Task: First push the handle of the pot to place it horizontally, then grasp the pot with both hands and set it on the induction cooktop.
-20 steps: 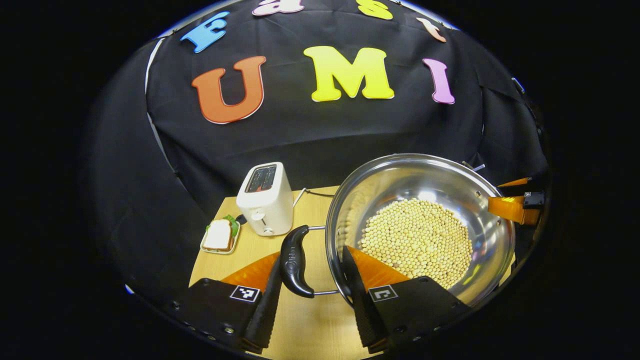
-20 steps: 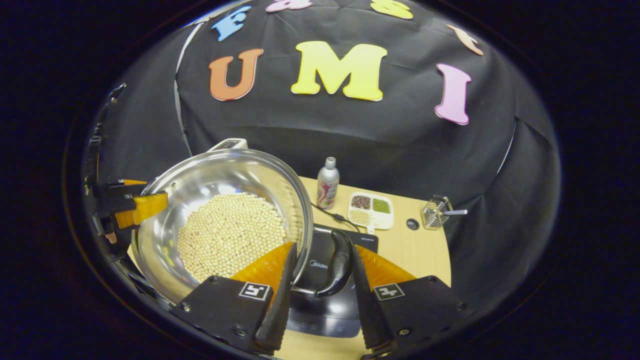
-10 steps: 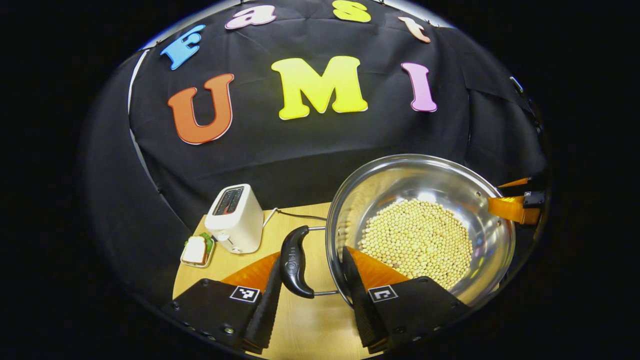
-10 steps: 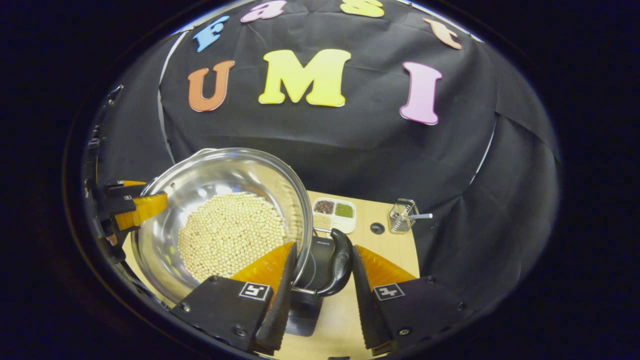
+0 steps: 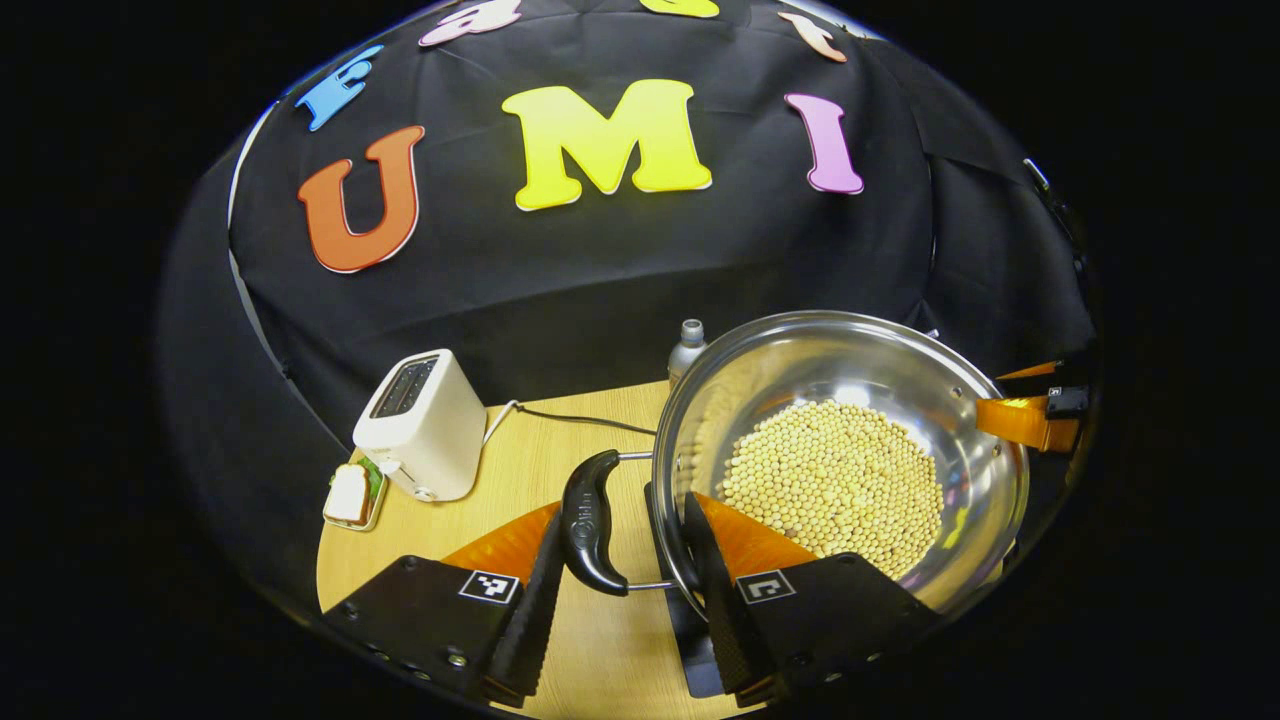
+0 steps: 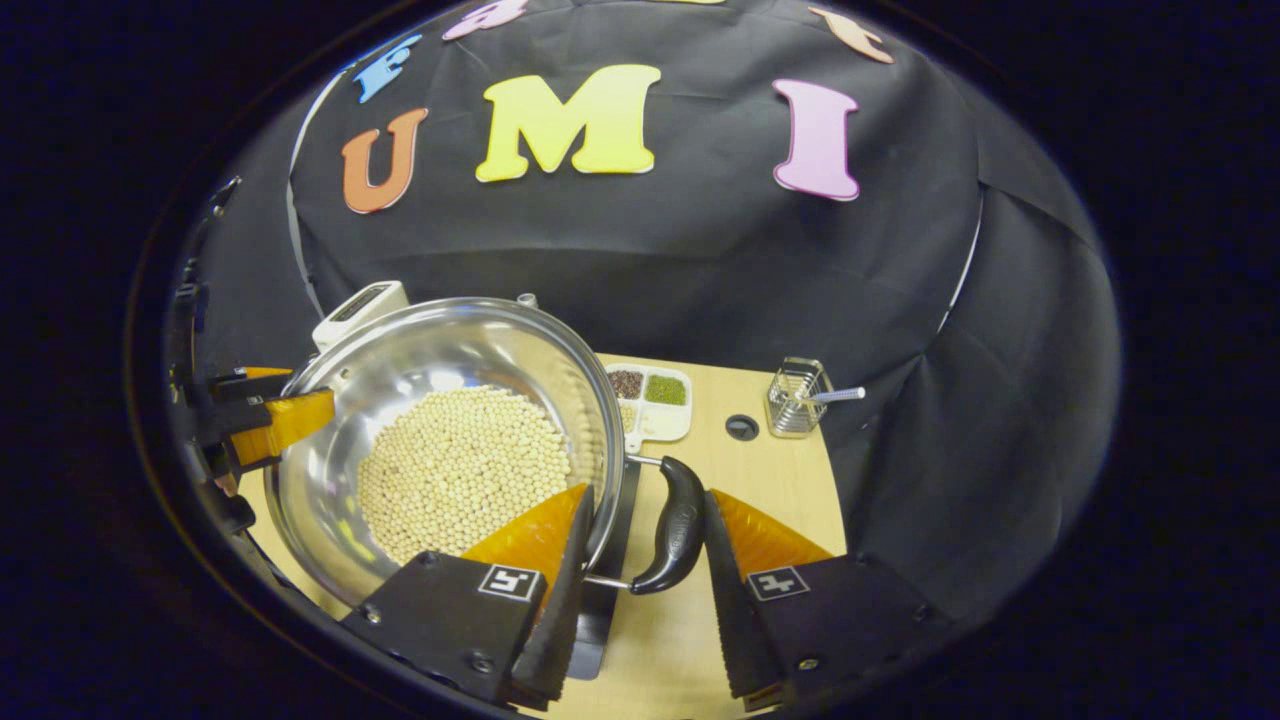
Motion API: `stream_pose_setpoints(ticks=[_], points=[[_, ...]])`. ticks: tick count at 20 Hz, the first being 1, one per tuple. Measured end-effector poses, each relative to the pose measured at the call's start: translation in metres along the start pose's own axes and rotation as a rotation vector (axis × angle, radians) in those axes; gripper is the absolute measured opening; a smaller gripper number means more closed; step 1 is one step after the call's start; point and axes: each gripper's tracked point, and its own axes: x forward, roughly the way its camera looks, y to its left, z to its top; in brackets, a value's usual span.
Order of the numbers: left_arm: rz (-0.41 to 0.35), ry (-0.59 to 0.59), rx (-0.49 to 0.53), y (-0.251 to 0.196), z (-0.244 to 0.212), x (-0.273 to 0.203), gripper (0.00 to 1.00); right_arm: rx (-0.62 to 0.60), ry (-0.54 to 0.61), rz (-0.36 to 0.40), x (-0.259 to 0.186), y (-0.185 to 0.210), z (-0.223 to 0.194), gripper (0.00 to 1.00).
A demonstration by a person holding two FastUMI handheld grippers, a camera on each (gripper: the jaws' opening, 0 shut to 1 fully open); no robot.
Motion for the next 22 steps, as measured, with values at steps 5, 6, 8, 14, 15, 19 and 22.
stream_pose_setpoints(ticks=[5,6,8,14,15,19,22], points=[[-0.012,0.063,-0.024,-0.011,-0.020,0.034,0.64,0.000,0.033,-0.016,0.043,0.004,-0.020,0.61],[-0.014,0.072,-0.023,-0.013,-0.024,0.041,0.64,0.005,0.043,-0.017,0.050,0.005,-0.026,0.61],[-0.008,0.087,-0.019,-0.015,-0.033,0.052,0.64,0.005,0.056,-0.018,0.065,0.005,-0.033,0.61],[-0.014,0.113,-0.045,-0.022,-0.063,0.081,0.64,0.046,0.104,-0.011,0.098,0.003,-0.063,0.60],[-0.010,0.120,-0.047,-0.022,-0.069,0.083,0.64,0.062,0.072,-0.005,0.095,0.003,-0.057,0.62],[-0.033,0.068,-0.078,-0.021,-0.071,0.083,0.65,0.076,0.035,-0.009,0.096,0.001,-0.063,0.64],[-0.044,0.032,-0.067,-0.020,-0.071,0.084,0.66,0.096,0.003,-0.010,0.098,0.001,-0.063,0.66]])
